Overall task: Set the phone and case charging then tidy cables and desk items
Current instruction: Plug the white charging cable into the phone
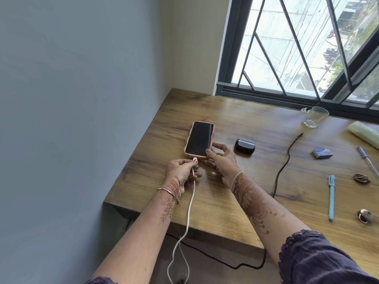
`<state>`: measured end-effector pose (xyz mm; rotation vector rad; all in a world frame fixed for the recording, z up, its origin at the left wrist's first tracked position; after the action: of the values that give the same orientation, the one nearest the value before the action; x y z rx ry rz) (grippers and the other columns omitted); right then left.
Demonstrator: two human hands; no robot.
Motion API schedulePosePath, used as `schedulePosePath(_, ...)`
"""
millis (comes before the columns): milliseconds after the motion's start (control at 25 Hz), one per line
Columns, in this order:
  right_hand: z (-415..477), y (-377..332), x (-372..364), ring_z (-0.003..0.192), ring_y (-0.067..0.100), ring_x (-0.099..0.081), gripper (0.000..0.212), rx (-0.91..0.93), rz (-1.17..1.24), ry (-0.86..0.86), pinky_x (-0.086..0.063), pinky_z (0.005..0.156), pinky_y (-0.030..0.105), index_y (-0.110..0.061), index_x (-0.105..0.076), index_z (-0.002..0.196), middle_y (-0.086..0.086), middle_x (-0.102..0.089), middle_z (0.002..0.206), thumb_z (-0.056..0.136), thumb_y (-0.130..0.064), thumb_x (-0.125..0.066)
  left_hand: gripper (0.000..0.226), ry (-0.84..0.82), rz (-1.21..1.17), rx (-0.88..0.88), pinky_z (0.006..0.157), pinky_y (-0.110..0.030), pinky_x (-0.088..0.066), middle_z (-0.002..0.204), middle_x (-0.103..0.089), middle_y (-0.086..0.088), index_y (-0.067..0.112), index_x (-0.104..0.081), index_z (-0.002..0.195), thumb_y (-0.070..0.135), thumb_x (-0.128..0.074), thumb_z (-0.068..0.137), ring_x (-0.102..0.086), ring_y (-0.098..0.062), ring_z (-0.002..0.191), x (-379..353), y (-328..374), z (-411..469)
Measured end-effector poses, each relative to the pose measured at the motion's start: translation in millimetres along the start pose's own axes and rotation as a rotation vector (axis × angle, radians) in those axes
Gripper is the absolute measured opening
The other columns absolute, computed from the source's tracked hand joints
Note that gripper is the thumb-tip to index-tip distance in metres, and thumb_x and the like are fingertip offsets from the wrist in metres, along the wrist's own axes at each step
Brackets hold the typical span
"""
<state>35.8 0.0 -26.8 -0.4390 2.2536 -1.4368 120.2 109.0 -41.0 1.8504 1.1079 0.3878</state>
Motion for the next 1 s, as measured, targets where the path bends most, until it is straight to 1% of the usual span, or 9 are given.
schedulePosePath(120, -1.2, 0.2, 0.7, 0.08, 0.018, -0.07, 0.031, -0.012, -0.009, -0.001, -0.057, 0.065, 0.023, -0.019, -0.056, 0.111, 0.005, -0.068, 0.087, 0.085, -0.007, -0.068, 0.008, 0.014, 0.01, -0.025, 0.031, -0.015, -0.041, 0.072, -0.063, -0.011, 0.003, -0.06, 0.084, 0.008, -0.066, 0.086, -0.061, -0.011, 0.037, -1.1, 0.0, -0.2)
schedulePosePath(240, -1.1, 0.6, 0.9, 0.081, 0.018, -0.07, 0.033, -0.01, -0.022, 0.003, -0.057, 0.066, 0.024, -0.02, -0.056, 0.111, 0.005, -0.069, 0.088, 0.084, -0.008, -0.069, 0.011, 0.008, 0.007, -0.017, 0.032, -0.014, -0.041, 0.072, -0.063, -0.01, 0.005, -0.06, 0.078, 0.008, -0.067, 0.086, -0.061, -0.009, 0.037, -1.6, 0.1, 0.7)
schedulePosePath(320, -1.1, 0.1, 0.4, 0.081, 0.019, -0.07, 0.03, -0.008, -0.03, 0.008, -0.057, 0.067, 0.025, -0.02, -0.057, 0.106, 0.006, -0.068, 0.088, 0.083, -0.007, -0.07, 0.012, 0.007, 0.005, -0.002, 0.031, -0.014, -0.041, 0.073, -0.063, -0.009, 0.007, -0.06, 0.076, 0.008, -0.068, 0.085, -0.062, -0.009, 0.038, -0.9, 0.4, 2.3)
schedulePosePath(400, -1.0, -0.4, -0.6, 0.078, 0.018, -0.069, 0.027, -0.008, -0.03, 0.012, -0.057, 0.065, 0.024, -0.022, -0.057, 0.1, 0.006, -0.067, 0.086, 0.083, -0.005, -0.069, 0.013, 0.008, 0.006, 0.004, 0.03, -0.014, -0.04, 0.072, -0.063, -0.009, 0.007, -0.059, 0.075, 0.008, -0.068, 0.084, -0.061, -0.008, 0.037, 0.6, 1.5, 3.9)
schedulePosePath(560, -1.7, -2.0, -1.4, 0.072, 0.017, -0.068, 0.032, -0.002, -0.058, 0.009, -0.056, 0.056, 0.02, -0.014, -0.057, 0.11, 0.007, -0.067, 0.085, 0.083, -0.003, -0.069, 0.013, -0.003, 0.009, 0.019, 0.031, -0.013, -0.041, 0.07, -0.063, -0.011, 0.006, -0.06, 0.074, 0.006, -0.068, 0.084, -0.061, -0.009, 0.037, 1.5, 2.1, 6.1)
schedulePosePath(680, -2.5, -0.9, -1.8, 0.073, 0.02, -0.069, 0.029, -0.008, -0.061, 0.024, -0.058, 0.054, 0.025, -0.017, -0.057, 0.105, 0.007, -0.068, 0.089, 0.083, -0.003, -0.069, 0.015, -0.011, -0.009, 0.018, 0.035, -0.015, -0.042, 0.069, -0.062, -0.012, 0.005, -0.059, 0.072, 0.005, -0.068, 0.083, -0.061, -0.011, 0.037, 0.7, 0.8, 8.9)
schedulePosePath(840, 0.1, 3.4, -1.1, 0.082, 0.02, -0.071, 0.028, 0.041, -0.065, 0.045, -0.06, 0.068, 0.027, -0.019, -0.059, 0.106, 0.008, -0.071, 0.093, 0.084, -0.005, -0.068, 0.014, 0.004, 0.006, 0.01, 0.032, -0.014, -0.04, 0.069, -0.063, -0.011, 0.005, -0.059, 0.074, 0.005, -0.069, 0.083, -0.061, -0.01, 0.037, 0.4, 1.9, 7.0)
schedulePosePath(920, 4.0, 10.0, -0.6, 0.088, 0.02, -0.072, 0.027, 0.057, -0.091, 0.059, -0.059, 0.079, 0.034, -0.027, -0.061, 0.103, 0.007, -0.073, 0.097, 0.084, -0.01, -0.069, 0.013, 0.022, 0.012, -0.004, 0.033, -0.014, -0.043, 0.07, -0.064, -0.012, 0.004, -0.059, 0.077, 0.006, -0.071, 0.082, -0.062, -0.012, 0.038, 1.3, 1.6, 5.8)
schedulePosePath(1000, 5.0, 15.4, -2.3, 0.09, 0.019, -0.072, 0.024, 0.06, -0.113, 0.089, -0.057, 0.085, 0.039, -0.033, -0.064, 0.102, 0.004, -0.074, 0.098, 0.084, -0.018, -0.068, 0.015, 0.057, 0.073, -0.043, 0.036, -0.017, -0.046, 0.071, -0.067, -0.012, 0.005, -0.059, 0.078, 0.008, -0.074, 0.08, -0.063, -0.013, 0.04, 2.2, 2.2, 3.8)
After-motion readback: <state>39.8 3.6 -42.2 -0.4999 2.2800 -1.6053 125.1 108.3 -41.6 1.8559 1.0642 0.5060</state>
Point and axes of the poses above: each hand's wrist, its own z-axis towards the middle knuckle, its own x-axis out of the back of the hand, y = z × x, the point moved 4 cm from there along z, towards the middle knuckle
